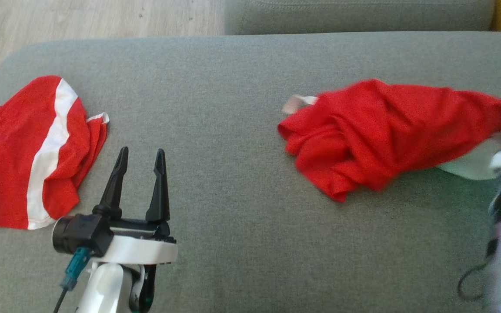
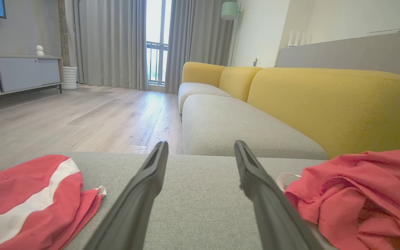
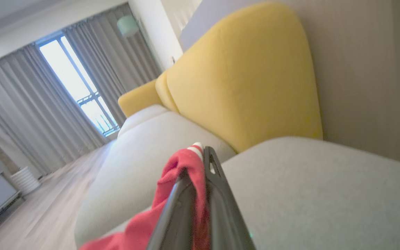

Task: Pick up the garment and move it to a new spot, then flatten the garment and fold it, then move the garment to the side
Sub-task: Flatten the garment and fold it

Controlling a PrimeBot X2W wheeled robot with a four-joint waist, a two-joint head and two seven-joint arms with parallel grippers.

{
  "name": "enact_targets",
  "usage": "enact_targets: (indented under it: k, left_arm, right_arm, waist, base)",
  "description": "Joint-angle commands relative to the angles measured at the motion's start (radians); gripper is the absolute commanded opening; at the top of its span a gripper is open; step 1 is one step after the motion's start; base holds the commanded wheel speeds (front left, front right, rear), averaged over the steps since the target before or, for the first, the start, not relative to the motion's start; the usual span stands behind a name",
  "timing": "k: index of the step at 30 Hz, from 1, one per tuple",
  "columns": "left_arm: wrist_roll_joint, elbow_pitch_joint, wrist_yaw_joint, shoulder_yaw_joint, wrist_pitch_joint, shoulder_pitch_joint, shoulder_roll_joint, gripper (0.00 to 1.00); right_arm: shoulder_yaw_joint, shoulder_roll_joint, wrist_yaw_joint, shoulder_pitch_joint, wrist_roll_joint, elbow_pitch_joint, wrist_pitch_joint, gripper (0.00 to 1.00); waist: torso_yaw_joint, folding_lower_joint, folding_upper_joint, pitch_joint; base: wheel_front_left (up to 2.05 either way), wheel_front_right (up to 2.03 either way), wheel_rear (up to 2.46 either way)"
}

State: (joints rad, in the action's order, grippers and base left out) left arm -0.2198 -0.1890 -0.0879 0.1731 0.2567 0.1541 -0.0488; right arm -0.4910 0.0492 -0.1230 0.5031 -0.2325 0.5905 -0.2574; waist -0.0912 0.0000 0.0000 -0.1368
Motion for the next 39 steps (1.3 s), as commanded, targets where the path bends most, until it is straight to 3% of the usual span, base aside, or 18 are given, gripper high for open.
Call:
enact_targets:
  k: [1, 7, 12, 17, 20, 26, 30, 31, 32, 33, 36, 39]
  left_arm:
    - [-0.004, 0.035, 0.006, -0.03, 0.005, 0.015, -0.002, 1.0]
    - [-0.025, 0.036, 0.013, -0.025, 0.005, -0.001, -0.002, 1.0]
    - [-0.047, 0.042, 0.021, -0.02, 0.005, -0.011, -0.002, 1.0]
    - [-0.06, 0.04, 0.026, -0.014, 0.005, -0.021, -0.002, 1.0]
    - [-0.067, 0.04, 0.028, -0.008, 0.005, -0.02, -0.001, 1.0]
    - [-0.071, 0.035, 0.03, -0.007, 0.005, -0.012, -0.001, 1.0]
    - [-0.071, 0.01, 0.022, 0.017, 0.005, -0.004, -0.001, 1.0]
    - [-0.072, 0.005, 0.021, 0.025, 0.005, -0.001, -0.001, 1.0]
    - [-0.072, 0.002, 0.021, 0.031, 0.005, 0.003, -0.001, 1.0]
    - [-0.073, 0.0, 0.021, 0.036, 0.005, 0.006, -0.001, 1.0]
    - [-0.072, -0.003, 0.024, 0.038, 0.005, 0.01, -0.001, 1.0]
    - [-0.068, -0.002, 0.028, 0.029, 0.005, 0.005, -0.001, 1.0]
  right_arm:
    - [0.01, 0.003, -0.008, 0.073, 0.025, -0.055, 0.007, 0.0]
    - [-0.102, 0.049, -0.008, 0.284, 0.151, -0.209, 0.103, 0.0]
    - [-0.023, 0.03, -0.008, 0.407, 0.198, -0.329, 0.179, 0.0]
    - [0.184, 0.003, -0.008, 0.342, 0.179, -0.39, 0.233, 0.0]
    - [0.344, 0.002, -0.008, 0.233, 0.072, -0.366, 0.246, 0.0]
    - [0.715, 0.001, -0.008, 0.01, -0.072, -0.208, 0.21, 0.0]
    - [0.942, 0.001, -0.008, -0.046, -0.155, -0.069, 0.157, 0.0]
    - [0.991, 0.001, -0.008, -0.048, -0.178, -0.05, 0.144, 0.22]
    - [1.039, 0.001, -0.008, -0.044, -0.193, -0.038, 0.133, 0.91]
    - [1.081, 0.001, -0.008, -0.04, -0.215, -0.03, 0.13, 1.0]
    - [1.17, 0.001, -0.008, -0.011, -0.268, -0.023, 0.118, 1.0]
    - [1.178, 0.001, -0.008, 0.023, -0.286, 0.003, 0.093, 1.0]
  waist:
    - [0.004, 0.0, 0.0, 0.006]
    - [0.003, 0.0, 0.0, 0.029]
    - [-0.019, 0.0, 0.0, 0.046]
    - [-0.048, 0.0, 0.0, 0.051]
    - [-0.068, 0.0, 0.0, 0.048]
    - [-0.091, 0.0, 0.0, 0.025]
    - [-0.112, 0.0, 0.0, 0.022]
    - [-0.117, 0.0, 0.0, 0.023]
    - [-0.12, 0.0, 0.0, 0.022]
    - [-0.123, 0.0, 0.0, 0.023]
    - [-0.123, 0.0, 0.0, 0.025]
    - [-0.111, 0.0, 0.0, 0.031]
  base:
    - [0.0, 0.0, 0.0]
    - [0.0, 0.0, 0.0]
    - [0.0, 0.0, 0.0]
    - [0.0, 0.0, 0.0]
    - [0.0, 0.0, 0.0]
    - [0.0, 0.0, 0.0]
    - [0.0, 0.0, 0.0]
    - [0.0, 0.0, 0.0]
    - [0.0, 0.0, 0.0]
    - [0.0, 0.0, 0.0]
    - [0.0, 0.0, 0.0]
    - [0.0, 0.0, 0.0]
